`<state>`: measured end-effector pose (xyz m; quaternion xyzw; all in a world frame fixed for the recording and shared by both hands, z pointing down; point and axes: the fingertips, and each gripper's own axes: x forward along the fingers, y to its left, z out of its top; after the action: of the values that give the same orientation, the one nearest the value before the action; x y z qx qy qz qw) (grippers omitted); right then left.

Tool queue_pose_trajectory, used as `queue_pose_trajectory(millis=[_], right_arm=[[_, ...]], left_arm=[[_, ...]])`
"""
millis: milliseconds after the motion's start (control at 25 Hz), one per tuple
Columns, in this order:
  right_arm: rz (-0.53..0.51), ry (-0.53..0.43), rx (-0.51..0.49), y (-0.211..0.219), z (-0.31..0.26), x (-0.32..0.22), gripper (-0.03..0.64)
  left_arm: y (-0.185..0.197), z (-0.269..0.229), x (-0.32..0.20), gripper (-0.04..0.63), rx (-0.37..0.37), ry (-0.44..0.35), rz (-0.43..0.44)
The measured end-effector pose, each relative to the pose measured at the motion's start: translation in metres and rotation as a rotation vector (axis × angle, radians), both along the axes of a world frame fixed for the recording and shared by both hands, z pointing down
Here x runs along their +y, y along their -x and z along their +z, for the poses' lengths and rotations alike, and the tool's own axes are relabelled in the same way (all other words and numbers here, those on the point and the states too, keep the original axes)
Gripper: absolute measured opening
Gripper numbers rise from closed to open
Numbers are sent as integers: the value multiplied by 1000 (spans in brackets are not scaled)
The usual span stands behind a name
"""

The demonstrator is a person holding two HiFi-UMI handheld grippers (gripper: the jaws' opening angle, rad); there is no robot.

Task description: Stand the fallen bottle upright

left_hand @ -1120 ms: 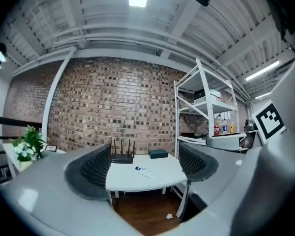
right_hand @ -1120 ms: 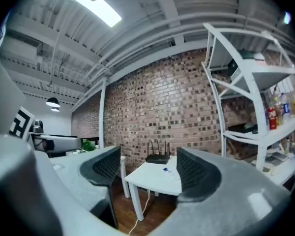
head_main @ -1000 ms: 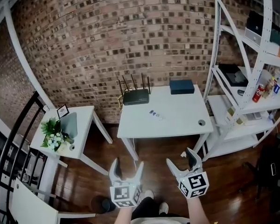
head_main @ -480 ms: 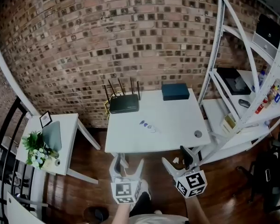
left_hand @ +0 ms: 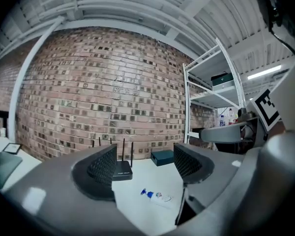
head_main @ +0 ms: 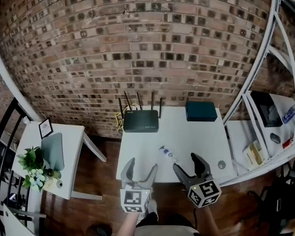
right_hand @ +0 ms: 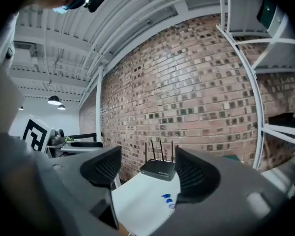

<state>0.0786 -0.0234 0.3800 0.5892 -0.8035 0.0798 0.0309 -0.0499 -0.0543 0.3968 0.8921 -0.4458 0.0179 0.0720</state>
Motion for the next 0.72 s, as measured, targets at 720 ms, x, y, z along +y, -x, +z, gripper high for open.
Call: queue_pose_trajectory(millis=[720], right_arm=[[-194, 350, 95, -13, 121, -116, 273]], left_arm=[[-23, 79, -112, 345, 5, 138, 6]])
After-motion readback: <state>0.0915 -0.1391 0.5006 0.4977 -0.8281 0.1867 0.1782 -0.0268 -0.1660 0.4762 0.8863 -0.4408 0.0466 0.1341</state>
